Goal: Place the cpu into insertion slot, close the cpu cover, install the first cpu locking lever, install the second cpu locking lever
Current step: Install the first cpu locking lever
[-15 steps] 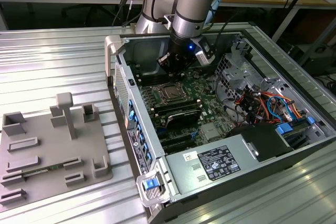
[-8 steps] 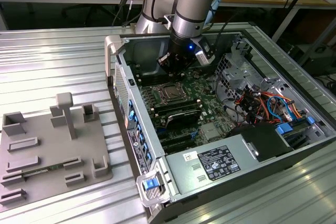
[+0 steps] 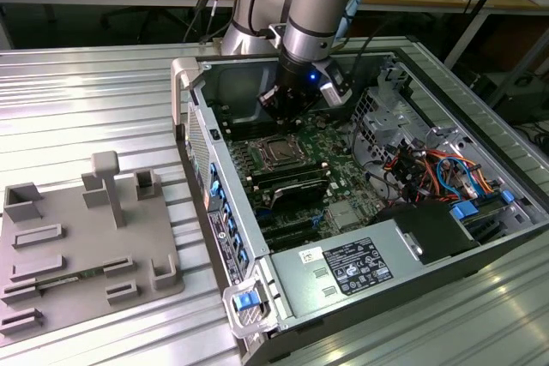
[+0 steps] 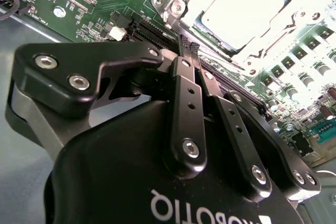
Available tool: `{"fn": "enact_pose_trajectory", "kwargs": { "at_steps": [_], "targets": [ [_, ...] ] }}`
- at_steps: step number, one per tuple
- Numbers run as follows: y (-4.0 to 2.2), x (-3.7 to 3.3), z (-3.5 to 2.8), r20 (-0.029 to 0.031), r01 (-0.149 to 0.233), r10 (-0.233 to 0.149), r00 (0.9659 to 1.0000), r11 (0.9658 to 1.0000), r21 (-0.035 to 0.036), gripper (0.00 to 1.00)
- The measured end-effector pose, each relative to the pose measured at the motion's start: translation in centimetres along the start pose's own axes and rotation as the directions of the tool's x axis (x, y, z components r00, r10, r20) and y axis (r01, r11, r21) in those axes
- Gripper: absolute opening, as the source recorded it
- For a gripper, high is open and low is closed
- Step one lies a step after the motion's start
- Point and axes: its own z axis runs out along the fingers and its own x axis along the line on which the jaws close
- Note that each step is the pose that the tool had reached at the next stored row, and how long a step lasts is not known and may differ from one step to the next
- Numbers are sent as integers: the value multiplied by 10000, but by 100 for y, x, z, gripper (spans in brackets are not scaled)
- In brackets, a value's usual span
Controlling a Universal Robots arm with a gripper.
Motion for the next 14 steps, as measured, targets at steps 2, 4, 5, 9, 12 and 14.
{"fn": "enact_pose_trajectory", "kwargs": {
  "at_steps": [2,4,5,9,12,14],
  "targets": [
    [3,-5,8,1,1,-1,10000,10000,2,11],
    [6,20,17,3,2,-2,10000,10000,0,11],
    [8,43,17,0,2,-2,10000,10000,0,11],
    [9,56,25,-3,4,-4,10000,10000,4,11],
    [10,50,27,-2,2,-2,10000,10000,1,11],
    [10,49,27,2,1,-1,10000,10000,1,11]
  ]
}}
